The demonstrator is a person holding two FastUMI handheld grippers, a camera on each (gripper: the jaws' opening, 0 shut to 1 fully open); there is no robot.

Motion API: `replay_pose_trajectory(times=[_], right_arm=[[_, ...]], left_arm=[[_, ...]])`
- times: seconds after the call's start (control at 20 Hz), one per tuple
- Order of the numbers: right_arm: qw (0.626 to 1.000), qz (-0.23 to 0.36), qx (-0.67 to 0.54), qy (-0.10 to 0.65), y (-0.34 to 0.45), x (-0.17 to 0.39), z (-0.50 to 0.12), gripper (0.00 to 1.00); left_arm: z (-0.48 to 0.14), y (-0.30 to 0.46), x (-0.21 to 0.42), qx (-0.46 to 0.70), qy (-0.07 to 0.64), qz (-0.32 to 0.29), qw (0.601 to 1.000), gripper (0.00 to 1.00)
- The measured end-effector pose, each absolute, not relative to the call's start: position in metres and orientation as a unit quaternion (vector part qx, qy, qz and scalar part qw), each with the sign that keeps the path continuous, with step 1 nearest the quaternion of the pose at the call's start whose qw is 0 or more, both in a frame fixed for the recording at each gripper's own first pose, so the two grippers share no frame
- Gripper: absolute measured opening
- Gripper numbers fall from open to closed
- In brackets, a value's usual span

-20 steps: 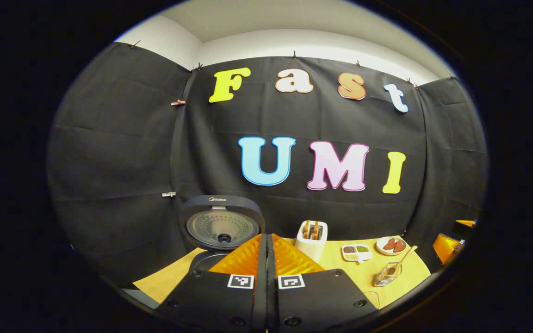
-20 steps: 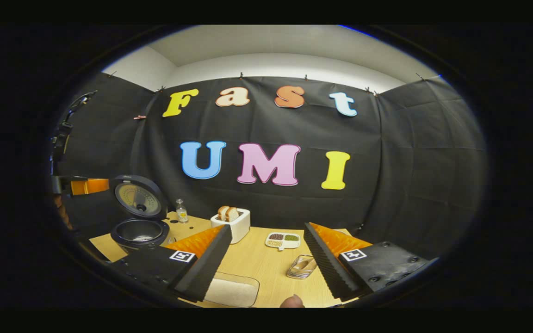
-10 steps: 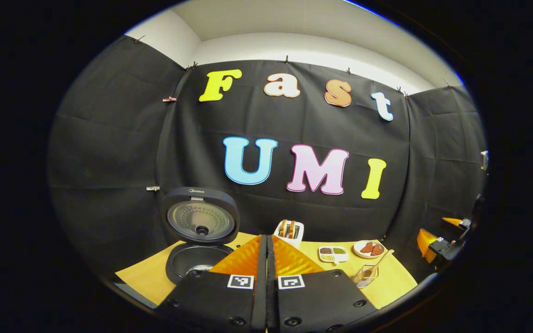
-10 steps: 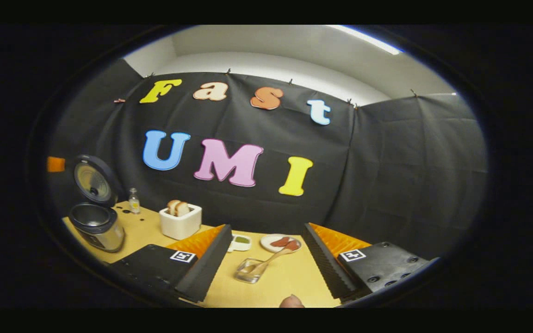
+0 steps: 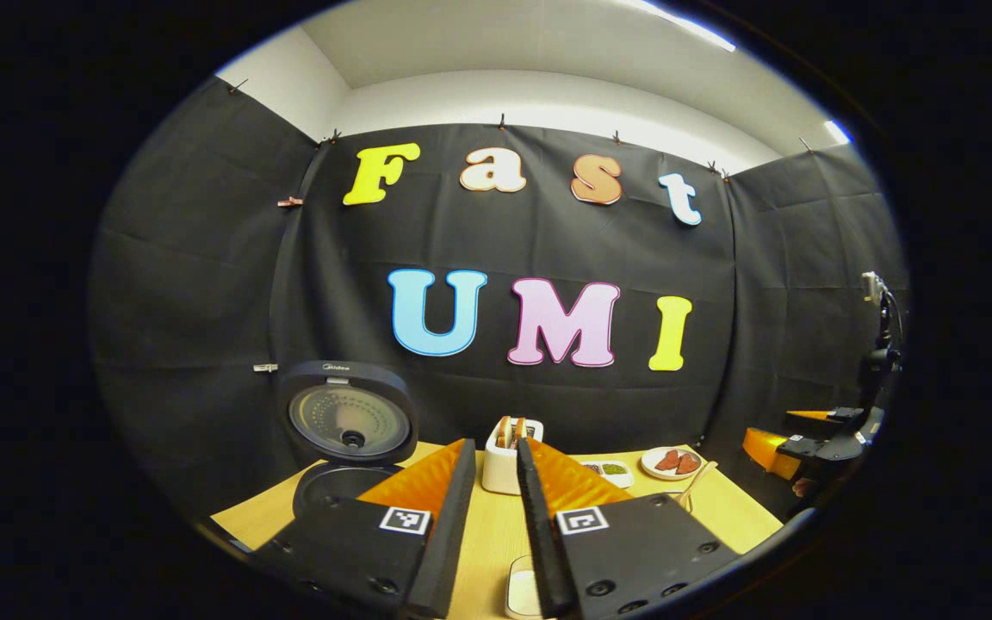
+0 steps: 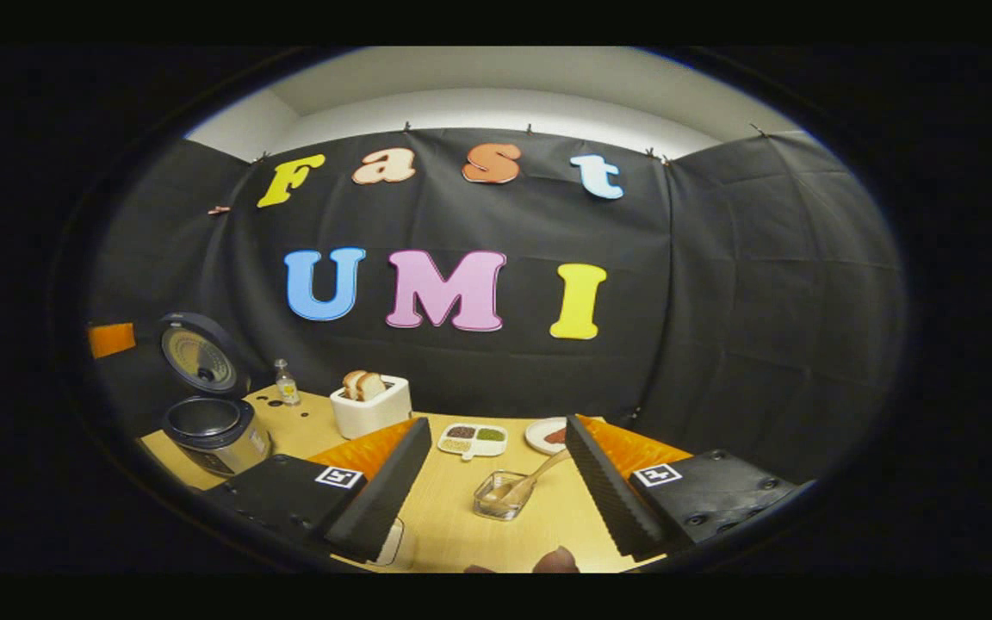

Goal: Close the left gripper, press the button to open the rice cooker; take a wooden spoon from the chopstick holder with the right hand, scoop a spoonful of rice and pour it into the rice cooker, then put the wooden spoon back into the chopstick holder.

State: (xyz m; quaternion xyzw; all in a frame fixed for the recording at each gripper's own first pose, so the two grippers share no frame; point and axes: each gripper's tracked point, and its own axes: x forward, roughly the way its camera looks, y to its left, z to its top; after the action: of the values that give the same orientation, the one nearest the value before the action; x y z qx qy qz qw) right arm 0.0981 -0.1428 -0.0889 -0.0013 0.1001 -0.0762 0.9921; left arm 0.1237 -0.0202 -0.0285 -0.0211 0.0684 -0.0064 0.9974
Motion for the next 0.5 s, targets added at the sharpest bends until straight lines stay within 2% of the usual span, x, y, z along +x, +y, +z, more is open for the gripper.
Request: replay_pose_trajectory(times=[0.05,0.15,0.2,0.3,0.5], right_arm=[[0.991,-0.078,0.006,0.104,-0.148,0.100,-0.092,0.96],[0.990,-0.077,0.013,0.115,-0.153,0.108,-0.100,0.98],[0.989,-0.074,0.017,0.124,-0.155,0.114,-0.108,0.98],[0.987,-0.072,0.024,0.143,-0.162,0.125,-0.126,0.98],[0.979,-0.077,0.047,0.181,-0.186,0.151,-0.171,0.98]], left_arm=[[-0.028,-0.022,0.124,-0.019,0.067,-0.007,0.998,0.44],[-0.029,-0.027,0.124,-0.020,0.067,-0.007,0.998,0.60],[-0.031,-0.029,0.125,-0.020,0.070,-0.008,0.997,0.72],[-0.034,-0.030,0.125,-0.019,0.075,-0.006,0.997,0.80],[-0.036,-0.031,0.125,-0.017,0.078,0.000,0.997,0.84]])
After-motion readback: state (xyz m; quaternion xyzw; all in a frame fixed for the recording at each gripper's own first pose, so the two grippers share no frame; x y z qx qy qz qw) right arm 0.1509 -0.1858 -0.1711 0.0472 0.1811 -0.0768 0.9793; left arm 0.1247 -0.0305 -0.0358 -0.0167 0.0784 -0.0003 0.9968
